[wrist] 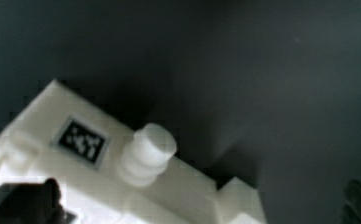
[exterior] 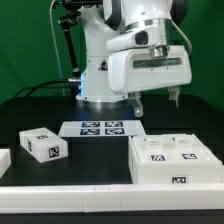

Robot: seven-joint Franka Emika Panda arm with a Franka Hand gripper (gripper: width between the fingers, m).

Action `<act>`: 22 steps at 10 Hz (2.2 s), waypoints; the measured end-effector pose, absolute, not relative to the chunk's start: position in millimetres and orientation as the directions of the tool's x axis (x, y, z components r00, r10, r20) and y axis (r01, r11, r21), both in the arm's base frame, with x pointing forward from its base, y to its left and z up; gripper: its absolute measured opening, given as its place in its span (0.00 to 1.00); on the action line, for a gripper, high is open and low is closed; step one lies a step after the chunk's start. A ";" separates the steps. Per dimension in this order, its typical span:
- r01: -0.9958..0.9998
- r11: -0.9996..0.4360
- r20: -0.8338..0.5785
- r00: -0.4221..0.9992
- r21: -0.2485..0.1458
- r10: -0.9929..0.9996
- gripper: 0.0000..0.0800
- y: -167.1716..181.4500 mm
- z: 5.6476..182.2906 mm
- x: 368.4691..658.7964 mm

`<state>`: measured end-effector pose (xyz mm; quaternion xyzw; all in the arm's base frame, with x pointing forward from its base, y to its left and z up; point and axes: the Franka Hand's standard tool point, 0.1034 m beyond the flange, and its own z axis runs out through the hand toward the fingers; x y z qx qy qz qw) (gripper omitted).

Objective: Assemble cabinet

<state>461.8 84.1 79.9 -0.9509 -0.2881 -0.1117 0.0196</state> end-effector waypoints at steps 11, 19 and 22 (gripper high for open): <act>0.057 -0.996 0.199 0.979 -0.066 0.043 1.00 96.0 57.7 457.9; 0.128 -0.991 0.215 0.970 -0.046 0.115 1.00 85.8 42.1 461.7; 0.057 -0.997 0.201 0.979 -0.046 0.047 1.00 76.7 18.5 476.5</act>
Offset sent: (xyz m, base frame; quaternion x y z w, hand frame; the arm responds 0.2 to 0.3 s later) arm 0.0000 0.0000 0.0000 0.0000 0.0000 0.1938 0.9810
